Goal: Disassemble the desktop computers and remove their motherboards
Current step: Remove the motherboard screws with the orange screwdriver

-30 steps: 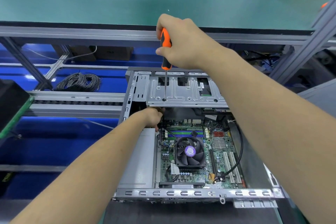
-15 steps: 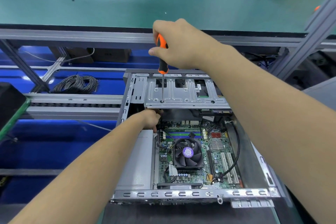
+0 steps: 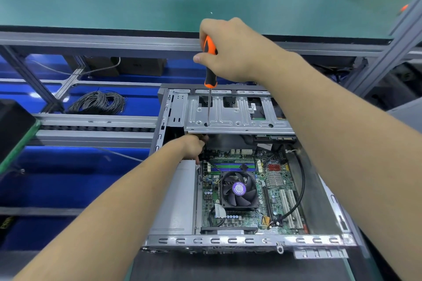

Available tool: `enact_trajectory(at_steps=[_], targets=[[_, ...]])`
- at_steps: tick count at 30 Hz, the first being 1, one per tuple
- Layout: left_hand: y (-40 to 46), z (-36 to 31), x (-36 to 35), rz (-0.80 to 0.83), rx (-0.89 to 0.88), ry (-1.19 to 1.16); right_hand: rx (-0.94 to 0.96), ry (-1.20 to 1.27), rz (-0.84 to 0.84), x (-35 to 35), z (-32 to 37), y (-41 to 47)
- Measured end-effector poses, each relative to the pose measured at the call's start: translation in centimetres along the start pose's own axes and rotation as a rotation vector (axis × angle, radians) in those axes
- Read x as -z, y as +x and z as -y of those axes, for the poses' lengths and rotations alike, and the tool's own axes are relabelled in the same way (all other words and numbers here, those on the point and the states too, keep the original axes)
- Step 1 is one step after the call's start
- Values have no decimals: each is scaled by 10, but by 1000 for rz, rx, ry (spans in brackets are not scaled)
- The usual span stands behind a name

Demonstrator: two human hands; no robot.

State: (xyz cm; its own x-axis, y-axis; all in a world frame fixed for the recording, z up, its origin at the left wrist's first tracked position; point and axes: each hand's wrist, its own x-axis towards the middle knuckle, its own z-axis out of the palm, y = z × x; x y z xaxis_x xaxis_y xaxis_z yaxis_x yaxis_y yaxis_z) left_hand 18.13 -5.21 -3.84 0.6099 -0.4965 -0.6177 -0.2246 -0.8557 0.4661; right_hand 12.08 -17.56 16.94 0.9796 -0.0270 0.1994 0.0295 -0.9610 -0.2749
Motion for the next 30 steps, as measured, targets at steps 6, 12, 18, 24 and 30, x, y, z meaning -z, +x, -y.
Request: enact_trajectory(at_steps=[6,12,18,24,30], targets=[[-1,-2,0,13,20,0,14,12,1,-3,1,0],[-8,-6,2,14,31,-35,5,22,-12,0,-1,-1],[-10,-6,2,23,13,-2,0,28,-15,-1,-3,-2],[-11,-7,3,-8,22,12,-12,26,-11,-1,-5,-4],[-14,-9,3,-4,-24,39,-8,20,-10,1,-2,-3]])
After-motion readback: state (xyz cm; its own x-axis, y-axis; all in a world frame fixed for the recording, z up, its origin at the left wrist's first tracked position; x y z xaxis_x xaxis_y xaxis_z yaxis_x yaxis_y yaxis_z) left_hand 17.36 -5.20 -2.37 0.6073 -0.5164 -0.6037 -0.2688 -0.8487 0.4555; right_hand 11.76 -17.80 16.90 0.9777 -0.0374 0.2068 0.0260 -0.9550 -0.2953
